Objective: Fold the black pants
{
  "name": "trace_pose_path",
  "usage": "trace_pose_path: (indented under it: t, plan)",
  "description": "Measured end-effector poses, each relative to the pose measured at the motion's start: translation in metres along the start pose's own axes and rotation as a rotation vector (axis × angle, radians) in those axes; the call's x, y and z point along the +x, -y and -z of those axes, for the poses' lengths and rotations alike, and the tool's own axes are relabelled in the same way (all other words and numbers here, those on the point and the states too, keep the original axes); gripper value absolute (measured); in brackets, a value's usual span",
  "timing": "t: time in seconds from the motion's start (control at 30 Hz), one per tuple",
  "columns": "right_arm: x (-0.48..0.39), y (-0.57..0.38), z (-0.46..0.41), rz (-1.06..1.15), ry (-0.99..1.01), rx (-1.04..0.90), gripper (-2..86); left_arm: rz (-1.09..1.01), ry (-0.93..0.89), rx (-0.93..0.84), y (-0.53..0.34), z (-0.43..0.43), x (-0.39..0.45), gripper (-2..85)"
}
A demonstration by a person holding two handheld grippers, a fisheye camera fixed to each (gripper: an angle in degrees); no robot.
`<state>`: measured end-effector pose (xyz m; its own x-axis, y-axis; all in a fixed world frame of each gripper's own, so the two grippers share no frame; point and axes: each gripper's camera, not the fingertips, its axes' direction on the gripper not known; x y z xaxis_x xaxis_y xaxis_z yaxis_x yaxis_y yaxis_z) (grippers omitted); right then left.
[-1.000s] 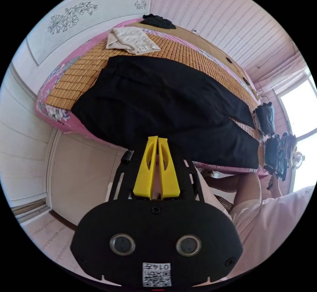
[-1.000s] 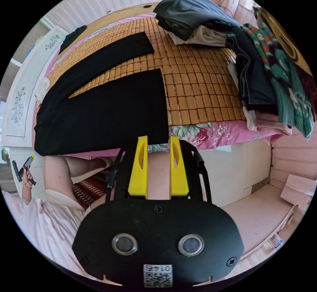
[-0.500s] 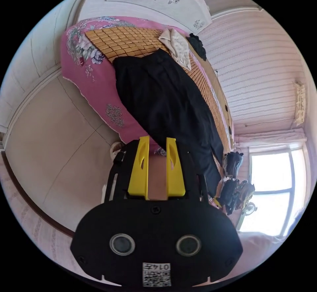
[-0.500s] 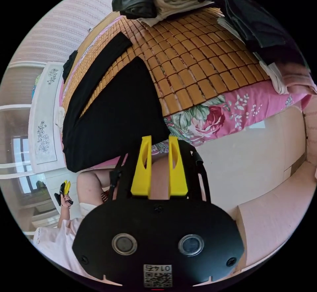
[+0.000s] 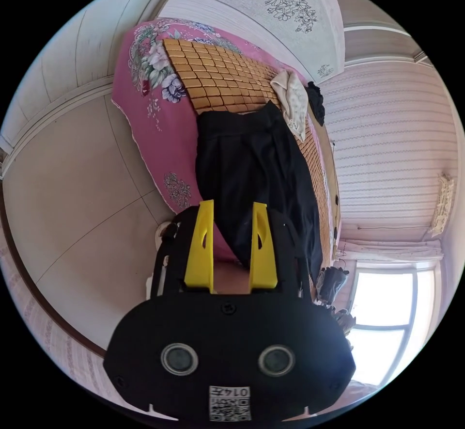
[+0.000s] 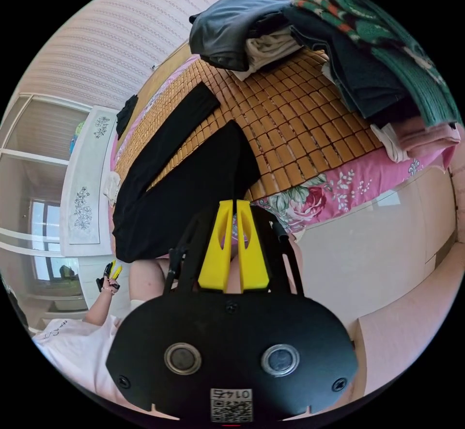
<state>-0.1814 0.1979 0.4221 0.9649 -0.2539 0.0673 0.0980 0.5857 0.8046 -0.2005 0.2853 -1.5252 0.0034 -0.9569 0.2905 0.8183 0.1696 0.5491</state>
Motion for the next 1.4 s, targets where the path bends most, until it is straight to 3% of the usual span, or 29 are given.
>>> trace_pose_path:
  t: [0.13, 0.23, 0.4, 0.67, 0.87, 1.0, 1.17, 1.4]
  plan:
    - [-0.026, 0.007, -0.005, 0.046, -0.065, -0.025, 0.5, 0.019, 0.053, -0.064, 0.023, -0.037, 0.003, 10.1]
    - [-0.046, 0.013, -0.009, 0.097, -0.112, -0.043, 0.5, -0.012, 0.071, -0.155, 0.03, -0.06, 0.005, 2.2]
    - [-0.082, 0.021, -0.011, 0.185, -0.177, -0.031, 0.4, -0.114, 0.043, -0.152, 0.029, -0.046, 0.016, -0.8]
    - [-0.192, 0.083, -0.022, 0.461, -0.298, 0.07, 0.4, -0.29, -0.018, -0.019, 0.025, 0.01, 0.088, -1.0]
    - [-0.285, 0.192, -0.07, 0.616, -0.474, 0.07, 0.9, -0.463, -0.014, 0.054, 0.074, -0.022, 0.204, -0.7]
    - [-0.316, 0.262, -0.115, 0.537, -0.57, 0.093, 1.9, -0.543, -0.001, 0.06, 0.115, -0.084, 0.287, 1.3]
    - [-0.301, 0.283, -0.175, 0.45, -0.536, -0.031, 17.3, -0.403, 0.11, 0.055, 0.131, -0.184, 0.333, 8.7]
    - [-0.226, 0.248, -0.215, 0.335, -0.469, -0.119, 16.9, -0.582, 0.28, -0.03, 0.06, -0.247, 0.348, 7.6]
